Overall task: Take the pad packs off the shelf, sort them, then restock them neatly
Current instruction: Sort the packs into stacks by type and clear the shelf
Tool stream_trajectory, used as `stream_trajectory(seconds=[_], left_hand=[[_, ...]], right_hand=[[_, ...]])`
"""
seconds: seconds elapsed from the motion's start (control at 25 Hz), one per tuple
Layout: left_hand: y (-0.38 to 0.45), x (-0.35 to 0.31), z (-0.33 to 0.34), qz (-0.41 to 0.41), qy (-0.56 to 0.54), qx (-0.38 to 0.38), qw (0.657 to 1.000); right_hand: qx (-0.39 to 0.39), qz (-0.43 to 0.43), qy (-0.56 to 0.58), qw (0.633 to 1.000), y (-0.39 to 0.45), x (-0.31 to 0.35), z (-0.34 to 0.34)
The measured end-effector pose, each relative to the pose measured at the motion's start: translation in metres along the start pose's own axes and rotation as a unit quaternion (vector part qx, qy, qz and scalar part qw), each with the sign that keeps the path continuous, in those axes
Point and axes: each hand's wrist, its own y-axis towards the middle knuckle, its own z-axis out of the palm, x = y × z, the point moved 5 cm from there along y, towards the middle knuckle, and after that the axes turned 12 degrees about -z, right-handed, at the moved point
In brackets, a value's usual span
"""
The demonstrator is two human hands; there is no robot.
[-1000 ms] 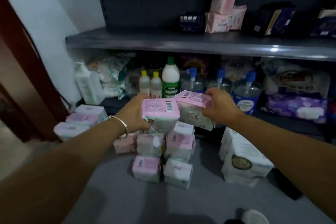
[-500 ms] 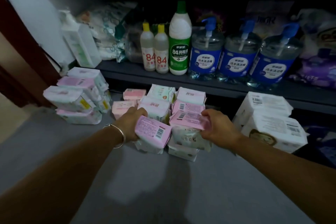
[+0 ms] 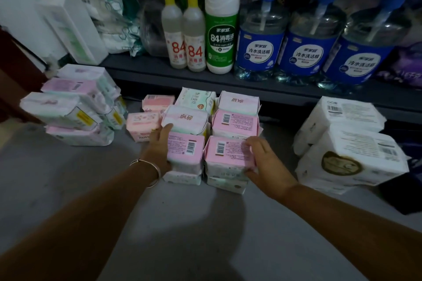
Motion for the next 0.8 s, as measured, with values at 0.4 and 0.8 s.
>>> stream_trajectory(seconds=[0.4,0.8], left_hand=[[-0.023,-0.046,-0.034,-0.001,0.185,0.033,0.982],[-0.072,-0.151,-0.141,0.179,0.12,0.001,0.977]], right_hand=[[0.087,0.033,-0.098,0.991,-0.004,0.014,-0.041],[0.05,0.033,-0.144,0.988,-0.007,0.072,-0.168]])
